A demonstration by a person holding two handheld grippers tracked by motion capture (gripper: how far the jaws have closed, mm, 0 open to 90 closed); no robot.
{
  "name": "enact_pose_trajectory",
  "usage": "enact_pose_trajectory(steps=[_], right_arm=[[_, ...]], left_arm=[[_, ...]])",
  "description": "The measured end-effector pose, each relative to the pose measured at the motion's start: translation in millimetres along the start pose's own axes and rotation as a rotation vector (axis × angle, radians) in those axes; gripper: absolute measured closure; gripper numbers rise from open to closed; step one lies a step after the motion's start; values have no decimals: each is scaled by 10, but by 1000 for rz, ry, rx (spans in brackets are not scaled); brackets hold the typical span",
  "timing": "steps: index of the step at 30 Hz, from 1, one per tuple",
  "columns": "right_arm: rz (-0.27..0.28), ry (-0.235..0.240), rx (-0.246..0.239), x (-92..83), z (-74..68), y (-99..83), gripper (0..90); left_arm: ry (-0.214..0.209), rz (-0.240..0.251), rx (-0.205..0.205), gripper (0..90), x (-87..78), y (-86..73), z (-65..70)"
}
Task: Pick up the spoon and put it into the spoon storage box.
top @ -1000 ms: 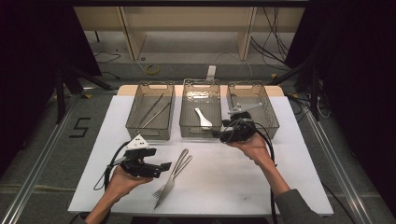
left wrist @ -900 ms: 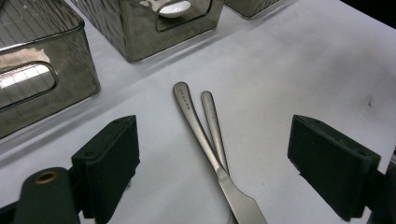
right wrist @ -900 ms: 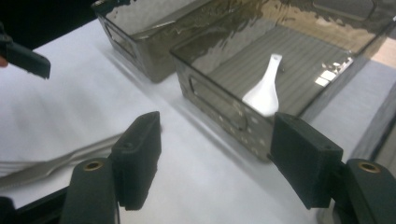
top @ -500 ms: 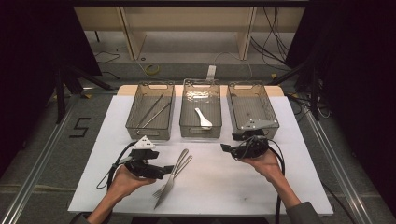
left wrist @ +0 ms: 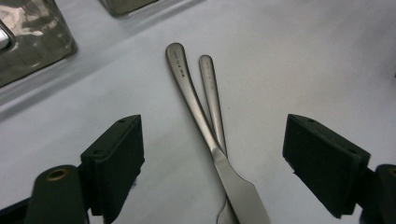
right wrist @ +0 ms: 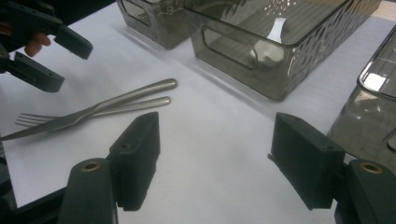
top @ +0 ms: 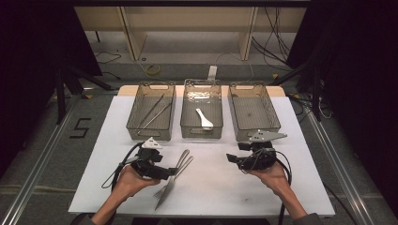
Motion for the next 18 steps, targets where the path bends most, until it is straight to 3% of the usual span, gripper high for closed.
enact_pose_trajectory(steps=[8, 18], right_arm=[[16, 14, 11, -75, -35, -87, 327], [36, 20, 23, -132, -50, -155, 317]], left_arm=[[-3, -52, -26, 222, 93, -29, -19], [-15, -95, -13, 234, 187, -1, 7]])
Point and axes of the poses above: each handheld gripper's, and its own axes: x roughly forward along the jaws, y roughly out of its top, z roughly to its right, the point moved 10 cm from there along x, roughly forward along the jaws, and after that the axes turned 9 degrees about x, right-handed, at the moved point
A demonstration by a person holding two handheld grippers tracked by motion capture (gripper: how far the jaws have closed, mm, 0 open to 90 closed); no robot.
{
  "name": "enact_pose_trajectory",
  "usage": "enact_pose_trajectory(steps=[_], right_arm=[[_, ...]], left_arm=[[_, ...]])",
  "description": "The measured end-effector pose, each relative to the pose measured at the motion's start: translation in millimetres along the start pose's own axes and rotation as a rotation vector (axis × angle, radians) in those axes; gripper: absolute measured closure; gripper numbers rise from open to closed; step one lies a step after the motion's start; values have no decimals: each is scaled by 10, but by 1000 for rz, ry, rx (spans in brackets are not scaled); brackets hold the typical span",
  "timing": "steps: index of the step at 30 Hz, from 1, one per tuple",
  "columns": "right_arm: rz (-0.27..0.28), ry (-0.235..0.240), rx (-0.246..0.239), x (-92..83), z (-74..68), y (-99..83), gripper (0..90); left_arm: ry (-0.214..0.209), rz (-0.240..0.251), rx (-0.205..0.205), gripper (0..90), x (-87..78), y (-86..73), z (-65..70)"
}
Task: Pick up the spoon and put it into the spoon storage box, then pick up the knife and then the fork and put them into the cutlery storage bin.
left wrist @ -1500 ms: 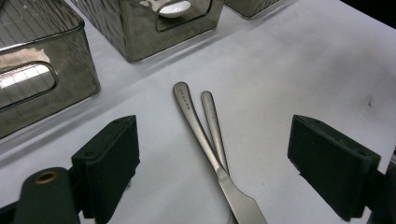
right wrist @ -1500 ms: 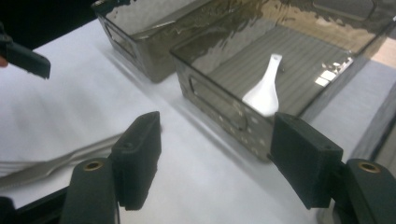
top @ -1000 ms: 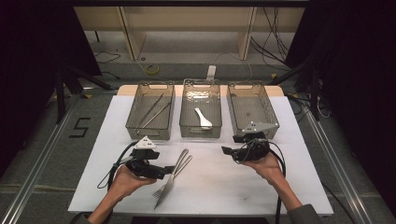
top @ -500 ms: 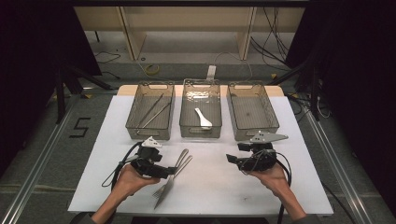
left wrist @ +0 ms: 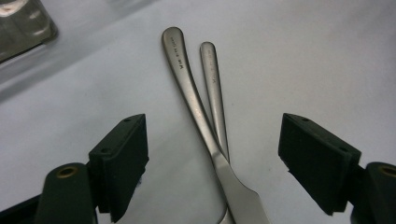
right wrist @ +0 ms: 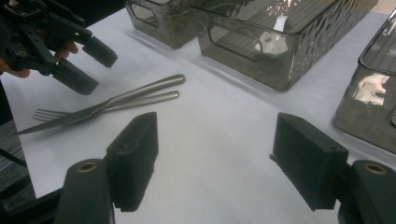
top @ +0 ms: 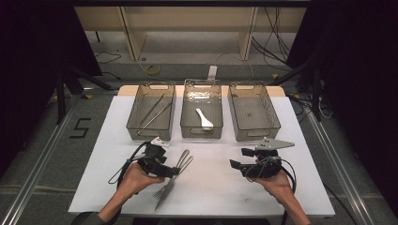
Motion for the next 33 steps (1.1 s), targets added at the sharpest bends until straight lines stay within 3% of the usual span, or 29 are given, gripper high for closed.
enact_pose_trajectory(steps=[8, 22, 33], right_arm=[[3, -2, 8, -17, 21, -57, 304], [-6, -4, 21, -72, -1, -134, 301], [-19, -2, 18, -53, -1, -157, 301]], left_arm=[[-6, -34, 4, 243, 67, 5, -6], [10, -104, 51, 280, 154, 13, 20], [9, -157, 72, 434, 218, -12, 22]])
Point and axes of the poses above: each handheld gripper's, and its own axes: x roughly forward along the jaws, y roughly out of its top, z roughly to its right, the point moved 10 cm from there along x, roughly forward along the jaws, and after that the axes turned 9 degrees about x, right-handed, at the moved point
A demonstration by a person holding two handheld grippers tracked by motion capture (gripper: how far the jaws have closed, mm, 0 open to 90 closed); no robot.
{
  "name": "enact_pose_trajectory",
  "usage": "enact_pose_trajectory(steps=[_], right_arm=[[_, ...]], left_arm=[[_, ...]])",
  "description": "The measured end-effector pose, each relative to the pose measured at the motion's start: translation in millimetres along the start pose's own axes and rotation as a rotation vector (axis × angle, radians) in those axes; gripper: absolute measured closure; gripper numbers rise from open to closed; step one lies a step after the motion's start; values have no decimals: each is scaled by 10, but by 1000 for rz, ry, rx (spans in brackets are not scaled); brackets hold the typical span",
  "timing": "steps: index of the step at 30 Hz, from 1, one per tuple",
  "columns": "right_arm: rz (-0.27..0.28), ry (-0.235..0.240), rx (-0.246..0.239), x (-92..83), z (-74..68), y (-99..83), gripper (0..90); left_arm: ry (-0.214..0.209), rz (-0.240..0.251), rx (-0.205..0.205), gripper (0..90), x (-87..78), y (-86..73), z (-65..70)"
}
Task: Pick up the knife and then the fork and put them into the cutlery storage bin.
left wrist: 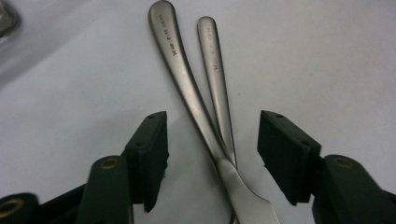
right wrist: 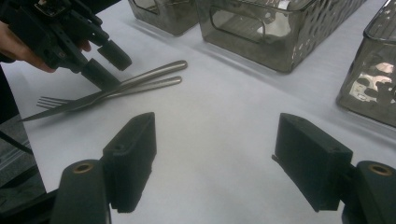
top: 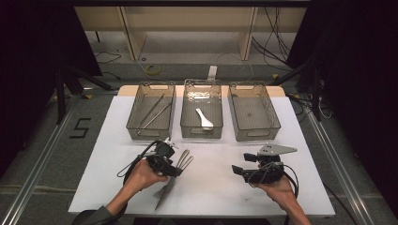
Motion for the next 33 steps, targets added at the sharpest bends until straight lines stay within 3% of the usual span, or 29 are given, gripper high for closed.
enact_pose_trajectory(steps=[13, 17, 22, 26, 33], right_arm=[[-4, -4, -14, 4, -24, -2, 302], [-2, -3, -21, 1, -39, 3, 302], [-5, -3, -23, 10, -44, 2, 304], [-6, -3, -23, 19, -44, 7, 308], [-9, -2, -26, 29, -42, 13, 312]], left_arm=[[0, -46, 11, 605, 89, -42, 12], [-17, -58, 0, 620, 107, -70, 14], [-31, -55, -14, 634, 110, -72, 9], [-13, -54, 2, 695, 119, -69, 14], [-23, -49, -4, 767, 111, -70, 2]])
Point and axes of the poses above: each handheld gripper's, and its own axes: x roughly forward along the jaws, y roughly out of its top, z roughly to its right, the point moved 10 cm from there along x, roughly forward along the jaws, and after that the axes turned 9 degrees about x, right-handed, at the moved point
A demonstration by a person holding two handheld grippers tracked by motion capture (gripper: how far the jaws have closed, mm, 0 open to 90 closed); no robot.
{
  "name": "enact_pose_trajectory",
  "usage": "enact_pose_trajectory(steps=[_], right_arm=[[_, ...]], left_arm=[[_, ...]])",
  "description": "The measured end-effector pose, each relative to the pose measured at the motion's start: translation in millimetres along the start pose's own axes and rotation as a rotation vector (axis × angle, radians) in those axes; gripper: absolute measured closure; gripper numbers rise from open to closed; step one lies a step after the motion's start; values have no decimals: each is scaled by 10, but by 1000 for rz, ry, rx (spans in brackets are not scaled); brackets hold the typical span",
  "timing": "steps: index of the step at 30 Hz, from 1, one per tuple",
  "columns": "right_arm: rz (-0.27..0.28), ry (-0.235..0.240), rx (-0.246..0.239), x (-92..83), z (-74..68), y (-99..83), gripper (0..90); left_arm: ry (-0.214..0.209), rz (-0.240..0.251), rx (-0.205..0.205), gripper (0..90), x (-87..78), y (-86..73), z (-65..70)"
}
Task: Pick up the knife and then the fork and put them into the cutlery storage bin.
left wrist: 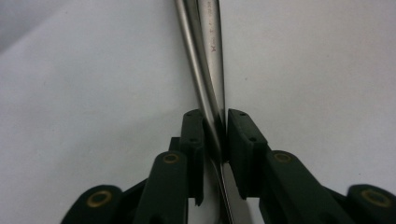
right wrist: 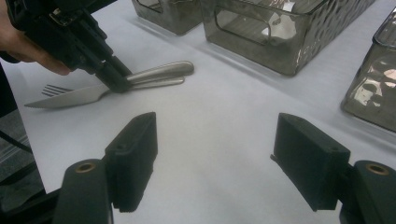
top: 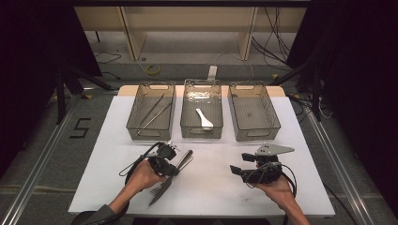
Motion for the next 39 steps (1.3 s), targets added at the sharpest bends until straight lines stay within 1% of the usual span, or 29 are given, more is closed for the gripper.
enact_pose_trajectory(steps=[4, 8, 11, 12, 13, 15, 16, 20, 21, 23, 27, 29, 30, 32, 33, 34, 35, 37, 38, 39], right_arm=[[0, 0, 0, -1, 3, 2, 314], [5, -1, 0, -9, 8, 5, 315], [5, -3, -3, -17, 9, 3, 315], [4, -3, -1, -20, 6, 2, 315], [7, -2, -2, -22, 5, 6, 315], [9, -4, 1, -29, 7, 8, 315], [10, -6, 1, -30, 10, 9, 315], [12, -4, 1, -33, 8, 10, 315], [11, -4, 1, -31, 5, 11, 317], [9, -2, -2, -26, -1, 10, 317], [14, -3, -5, -25, -10, 22, 319], [21, 1, -5, -30, -23, 38, 320], [22, 4, -8, -29, -32, 42, 320], [23, 10, -11, -26, -52, 46, 320], [23, 12, -14, -24, -62, 50, 321], [26, 17, -18, -20, -74, 60, 322], [26, 21, -19, -17, -89, 69, 322], [28, 35, -28, -4, -128, 86, 322], [24, 41, -34, 7, -153, 89, 322], [22, 48, -43, 23, -183, 93, 322]], left_arm=[[-14, 5, -3, 798, -9, 6, 16], [-9, 5, 8, 815, -24, 10, 23], [4, 7, 27, 817, -39, 19, 33], [6, 8, 40, 818, -55, 22, 34], [6, 17, 43, 819, -69, 35, 43], [1, 33, 56, 819, -89, 57, 69], [-4, 29, 74, 820, -99, 57, 83], [-14, 22, 103, 821, -107, 54, 123], [-16, 31, 104, 821, -110, 62, 131], [-17, 35, 112, 822, -121, 69, 146], [-32, 39, 131, 822, -155, 76, 170], [-28, 46, 144, 822, -175, 88, 179], [-37, 42, 148, 822, -184, 88, 198], [-40, 54, 155, 823, -206, 106, 226], [-42, 52, 161, 822, -214, 109, 244], [-34, 63, 162, 822, -230, 122, 255], [-27, 52, 185, 822, -246, 120, 268], [-38, 66, 193, 822, -277, 143, 323], [-44, 57, 204, 823, -287, 145, 349], [-39, 62, 213, 823, -292, 158, 366]])
Point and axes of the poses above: each handheld gripper's, and its own axes: x roughly forward along the jaws, y roughly out of its top, z roughly to its right, the point moved 10 cm from there along x, roughly forward along the jaws, and after that the axes turned 9 degrees about x, right-handed, at the moved point
